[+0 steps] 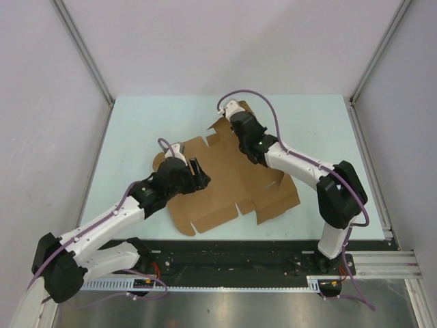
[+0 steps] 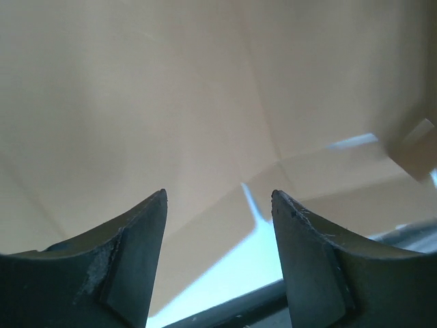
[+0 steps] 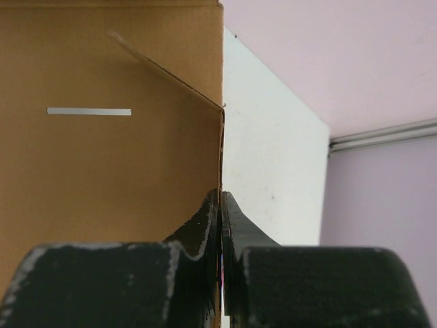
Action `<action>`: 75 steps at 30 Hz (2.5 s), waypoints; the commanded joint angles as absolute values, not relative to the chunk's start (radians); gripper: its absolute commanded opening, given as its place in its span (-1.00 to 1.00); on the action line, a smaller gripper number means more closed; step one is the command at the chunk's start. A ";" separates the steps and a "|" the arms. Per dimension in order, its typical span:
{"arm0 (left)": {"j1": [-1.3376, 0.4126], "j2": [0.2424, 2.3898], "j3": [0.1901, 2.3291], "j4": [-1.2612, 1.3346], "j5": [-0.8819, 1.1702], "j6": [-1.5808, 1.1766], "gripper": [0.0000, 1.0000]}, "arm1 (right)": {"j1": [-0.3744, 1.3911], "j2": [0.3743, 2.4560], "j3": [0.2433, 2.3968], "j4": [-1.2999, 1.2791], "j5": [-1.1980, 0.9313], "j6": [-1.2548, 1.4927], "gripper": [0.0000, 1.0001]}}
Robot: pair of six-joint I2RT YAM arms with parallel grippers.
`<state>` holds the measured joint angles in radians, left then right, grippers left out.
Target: Fold the paper box
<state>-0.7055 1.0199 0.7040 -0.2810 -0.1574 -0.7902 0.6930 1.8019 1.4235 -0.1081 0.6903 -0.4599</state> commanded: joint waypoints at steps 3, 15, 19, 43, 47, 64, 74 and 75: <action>-0.458 0.974 0.762 -0.377 -0.148 -0.764 0.40 | 0.817 1.736 1.338 0.087 0.871 -0.741 -1.00; -0.170 1.285 0.750 -0.224 -0.023 -0.796 0.29 | 0.948 1.738 1.292 0.272 1.029 -1.044 -1.00; -0.172 1.425 0.619 -0.042 0.173 -0.908 0.25 | 0.980 1.755 1.266 0.390 1.072 -1.114 -1.00; -0.210 1.287 0.522 0.682 0.235 -0.934 0.45 | 0.959 1.580 1.220 -0.181 0.825 -0.390 -1.00; -0.261 1.367 0.512 0.859 0.249 -0.911 0.42 | 0.942 1.560 1.206 -0.193 0.787 -0.359 -1.00; -0.500 1.404 0.466 0.888 0.095 -0.684 0.40 | 0.988 1.578 1.174 -0.183 0.862 -0.344 -1.00; -0.557 1.479 0.560 0.744 0.005 -0.574 0.39 | 0.989 1.575 1.170 -0.181 0.853 -0.331 -1.00; -0.563 1.495 0.575 0.733 0.003 -0.568 0.39 | 0.985 1.569 1.172 -0.183 0.844 -0.330 -1.00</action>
